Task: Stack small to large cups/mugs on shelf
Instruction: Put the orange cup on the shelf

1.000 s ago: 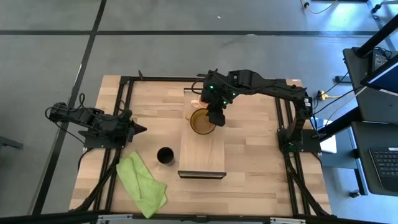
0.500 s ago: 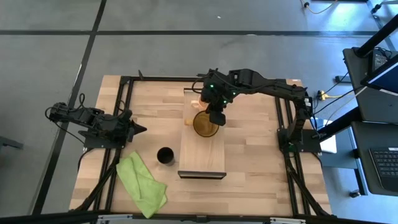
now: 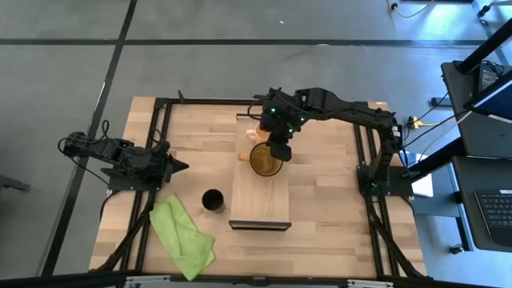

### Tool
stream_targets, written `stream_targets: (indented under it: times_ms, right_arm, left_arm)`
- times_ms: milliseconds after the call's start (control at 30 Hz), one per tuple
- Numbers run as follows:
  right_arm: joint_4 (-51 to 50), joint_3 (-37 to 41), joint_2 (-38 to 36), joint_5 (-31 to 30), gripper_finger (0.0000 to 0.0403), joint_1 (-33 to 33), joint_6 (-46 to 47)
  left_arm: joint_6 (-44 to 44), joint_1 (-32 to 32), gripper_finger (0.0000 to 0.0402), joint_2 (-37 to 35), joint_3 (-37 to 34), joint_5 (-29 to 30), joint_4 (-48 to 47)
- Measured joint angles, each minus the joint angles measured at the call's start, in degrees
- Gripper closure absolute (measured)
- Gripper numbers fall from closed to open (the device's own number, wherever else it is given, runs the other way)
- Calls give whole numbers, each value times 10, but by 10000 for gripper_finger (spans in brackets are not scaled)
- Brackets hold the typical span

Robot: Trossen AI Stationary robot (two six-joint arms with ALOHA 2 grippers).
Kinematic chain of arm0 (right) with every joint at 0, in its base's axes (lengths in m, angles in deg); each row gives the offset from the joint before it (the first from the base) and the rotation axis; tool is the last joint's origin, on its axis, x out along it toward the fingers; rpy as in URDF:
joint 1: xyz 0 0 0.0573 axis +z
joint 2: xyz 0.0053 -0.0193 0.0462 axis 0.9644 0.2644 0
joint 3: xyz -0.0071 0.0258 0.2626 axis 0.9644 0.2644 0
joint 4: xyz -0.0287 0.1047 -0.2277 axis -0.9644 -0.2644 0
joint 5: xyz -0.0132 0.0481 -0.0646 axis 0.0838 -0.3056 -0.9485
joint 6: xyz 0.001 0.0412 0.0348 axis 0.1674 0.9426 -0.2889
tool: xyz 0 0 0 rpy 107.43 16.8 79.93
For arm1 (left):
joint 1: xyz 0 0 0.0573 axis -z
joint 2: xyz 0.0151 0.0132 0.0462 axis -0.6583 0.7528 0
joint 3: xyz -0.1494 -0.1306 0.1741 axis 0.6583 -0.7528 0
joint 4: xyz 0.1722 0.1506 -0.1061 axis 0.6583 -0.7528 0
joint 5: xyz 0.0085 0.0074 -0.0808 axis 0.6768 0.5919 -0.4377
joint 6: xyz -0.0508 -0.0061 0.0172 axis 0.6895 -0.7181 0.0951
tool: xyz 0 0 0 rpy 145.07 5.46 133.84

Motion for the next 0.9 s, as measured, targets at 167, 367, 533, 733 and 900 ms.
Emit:
stream_targets:
  times_ms: [167, 367, 533, 733, 900]
  right_arm:
    - [-6, 0, 0, 16, 385, -2, 9]
    - [-8, 1, 0, 20, 388, -2, 10]
    - [5, 1, 1, 20, 389, -5, 10]
    - [8, 3, 2, 49, 389, -27, 16]
    - [3, 3, 3, 64, 390, -43, 21]
  left_arm:
    - [0, 0, 401, 0, 0, 0, 0]
    - [1, 0, 401, 0, 0, 0, 0]
    - [1, 0, 401, 0, 0, 0, 0]
    - [1, 0, 401, 0, 0, 0, 0]
    - [1, 0, 401, 0, 0, 0, 0]
